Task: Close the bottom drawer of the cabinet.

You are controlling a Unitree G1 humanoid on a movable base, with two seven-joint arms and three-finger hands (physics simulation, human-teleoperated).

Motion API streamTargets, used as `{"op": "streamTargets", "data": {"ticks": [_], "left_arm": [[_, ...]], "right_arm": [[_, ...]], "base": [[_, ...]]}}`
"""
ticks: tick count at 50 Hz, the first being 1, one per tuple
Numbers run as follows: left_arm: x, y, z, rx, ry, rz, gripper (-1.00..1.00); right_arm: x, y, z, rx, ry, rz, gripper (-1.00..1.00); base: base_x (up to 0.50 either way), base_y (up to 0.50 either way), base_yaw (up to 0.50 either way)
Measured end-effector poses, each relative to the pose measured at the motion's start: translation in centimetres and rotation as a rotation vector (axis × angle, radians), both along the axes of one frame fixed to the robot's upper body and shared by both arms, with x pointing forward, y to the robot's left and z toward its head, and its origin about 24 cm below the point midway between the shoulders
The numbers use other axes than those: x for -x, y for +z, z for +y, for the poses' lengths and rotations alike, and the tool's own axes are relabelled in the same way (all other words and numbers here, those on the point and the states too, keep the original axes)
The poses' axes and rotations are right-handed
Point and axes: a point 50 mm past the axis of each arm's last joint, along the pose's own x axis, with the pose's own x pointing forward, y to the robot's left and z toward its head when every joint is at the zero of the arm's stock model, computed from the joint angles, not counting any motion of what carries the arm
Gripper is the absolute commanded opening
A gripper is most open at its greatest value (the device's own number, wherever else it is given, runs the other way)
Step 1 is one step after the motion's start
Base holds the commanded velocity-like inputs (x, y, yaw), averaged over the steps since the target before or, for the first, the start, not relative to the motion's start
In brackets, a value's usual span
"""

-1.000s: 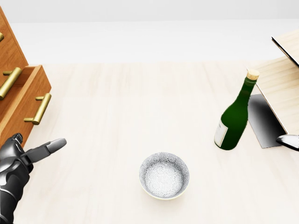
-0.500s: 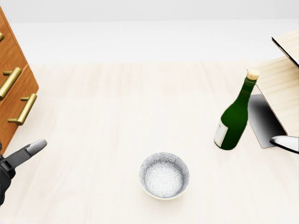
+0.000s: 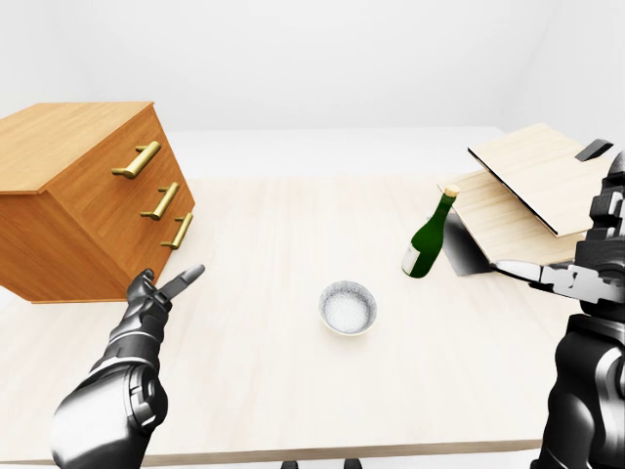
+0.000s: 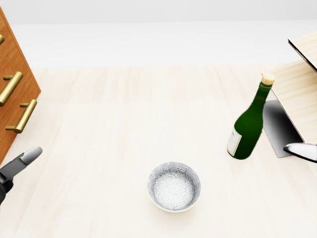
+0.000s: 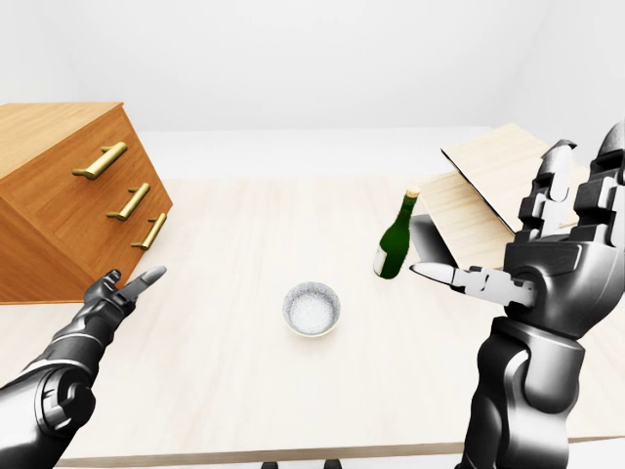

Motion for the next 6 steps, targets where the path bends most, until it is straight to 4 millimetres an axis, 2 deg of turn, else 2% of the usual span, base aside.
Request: {"op": "streamTargets", "data": {"ticks": [6], "left_arm": [[0.02,-0.02,0.01,0.008,0.003,-0.007,1.00]], "right_arm": [[0.00,0.00,0.07,0.002,0.001,0.000,1.00]], "base": [[0.00,0.00,0.00]]}}
